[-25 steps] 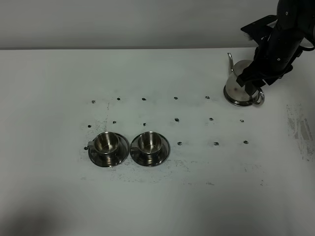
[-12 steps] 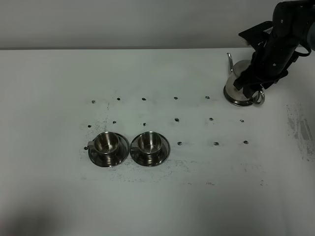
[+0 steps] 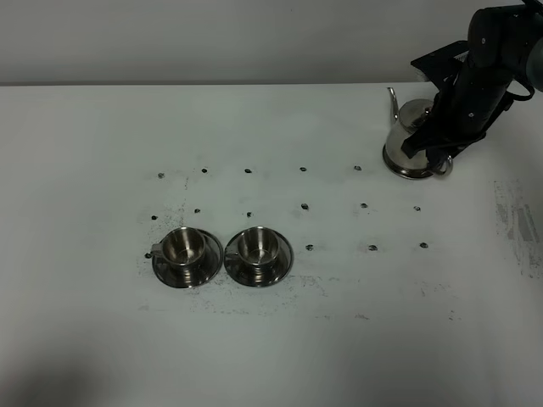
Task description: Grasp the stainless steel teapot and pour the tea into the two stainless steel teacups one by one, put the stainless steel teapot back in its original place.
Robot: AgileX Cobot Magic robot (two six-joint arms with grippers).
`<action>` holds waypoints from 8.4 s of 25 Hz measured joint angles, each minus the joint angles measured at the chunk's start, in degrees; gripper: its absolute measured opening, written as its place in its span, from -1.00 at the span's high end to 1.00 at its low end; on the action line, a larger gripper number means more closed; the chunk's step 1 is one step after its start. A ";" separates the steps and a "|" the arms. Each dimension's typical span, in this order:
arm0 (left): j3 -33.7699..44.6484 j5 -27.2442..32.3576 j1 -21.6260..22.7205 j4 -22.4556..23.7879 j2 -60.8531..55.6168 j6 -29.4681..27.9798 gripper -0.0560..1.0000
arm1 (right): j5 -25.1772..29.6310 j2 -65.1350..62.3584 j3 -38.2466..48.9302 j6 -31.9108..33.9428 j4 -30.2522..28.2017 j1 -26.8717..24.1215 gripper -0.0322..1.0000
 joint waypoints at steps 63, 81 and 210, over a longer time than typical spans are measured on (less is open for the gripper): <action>0.00 0.00 0.00 0.00 0.00 0.00 -0.12 | -1.43 -1.70 -13.15 -61.09 -8.96 27.98 0.60; 0.00 0.00 0.00 0.00 0.00 0.00 -0.12 | -4.00 0.72 -13.44 -66.42 -17.47 33.04 0.61; 0.00 0.00 0.00 0.00 0.00 0.05 -0.12 | -6.71 3.14 -12.59 -67.05 -29.82 37.95 0.61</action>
